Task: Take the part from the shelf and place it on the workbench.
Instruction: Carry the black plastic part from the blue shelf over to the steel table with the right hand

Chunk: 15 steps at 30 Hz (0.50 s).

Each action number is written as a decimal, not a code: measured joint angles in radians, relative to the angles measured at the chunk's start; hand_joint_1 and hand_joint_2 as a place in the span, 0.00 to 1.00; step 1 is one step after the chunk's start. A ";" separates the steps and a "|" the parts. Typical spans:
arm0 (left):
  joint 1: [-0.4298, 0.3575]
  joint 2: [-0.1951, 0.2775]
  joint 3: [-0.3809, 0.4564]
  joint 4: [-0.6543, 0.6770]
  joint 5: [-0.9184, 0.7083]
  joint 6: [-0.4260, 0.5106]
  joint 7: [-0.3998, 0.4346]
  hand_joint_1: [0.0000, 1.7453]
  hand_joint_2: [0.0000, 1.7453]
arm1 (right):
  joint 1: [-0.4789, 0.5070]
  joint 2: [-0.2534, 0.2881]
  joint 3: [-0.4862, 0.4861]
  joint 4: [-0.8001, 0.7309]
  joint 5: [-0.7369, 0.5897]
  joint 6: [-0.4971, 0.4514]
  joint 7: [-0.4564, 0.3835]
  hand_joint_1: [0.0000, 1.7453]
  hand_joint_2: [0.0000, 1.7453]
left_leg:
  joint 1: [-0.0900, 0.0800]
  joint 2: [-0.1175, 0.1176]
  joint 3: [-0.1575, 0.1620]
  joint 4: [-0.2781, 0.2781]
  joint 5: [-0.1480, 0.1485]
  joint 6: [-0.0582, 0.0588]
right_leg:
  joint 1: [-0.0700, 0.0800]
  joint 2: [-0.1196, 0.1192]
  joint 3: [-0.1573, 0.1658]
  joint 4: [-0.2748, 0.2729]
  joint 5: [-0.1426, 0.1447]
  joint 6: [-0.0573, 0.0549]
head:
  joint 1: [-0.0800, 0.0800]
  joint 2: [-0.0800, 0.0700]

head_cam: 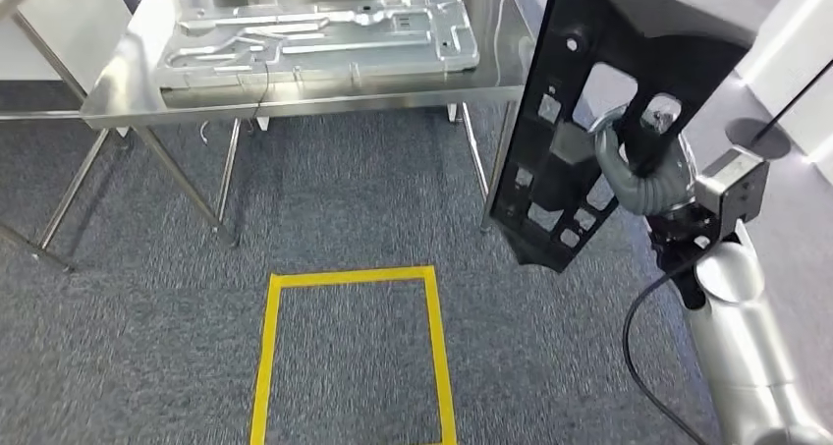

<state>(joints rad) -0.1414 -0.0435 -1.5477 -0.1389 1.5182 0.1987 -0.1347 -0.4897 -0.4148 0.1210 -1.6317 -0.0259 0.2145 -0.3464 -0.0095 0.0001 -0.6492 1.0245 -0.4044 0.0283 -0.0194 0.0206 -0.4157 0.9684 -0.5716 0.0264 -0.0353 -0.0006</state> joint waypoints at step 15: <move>0.016 0.001 0.001 0.000 0.018 -0.003 -0.009 0.00 1.00 | -0.074 -0.033 0.038 0.118 0.064 0.001 0.006 1.00 1.00 | 0.015 -0.009 0.381 -0.127 -0.197 -0.021 | -0.007 -0.054 -0.258 0.025 0.233 0.016 | -0.002 0.000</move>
<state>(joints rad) -0.1258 -0.0427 -1.5472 -0.1385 1.5358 0.1958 -0.1435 -0.5640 -0.4481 0.1590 -1.5139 0.0383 0.2152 -0.3408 0.0053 -0.0085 -0.2684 0.8980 -0.6012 0.0071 -0.0268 -0.0334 -0.6735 0.9934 -0.3386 0.0423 -0.0370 -0.0006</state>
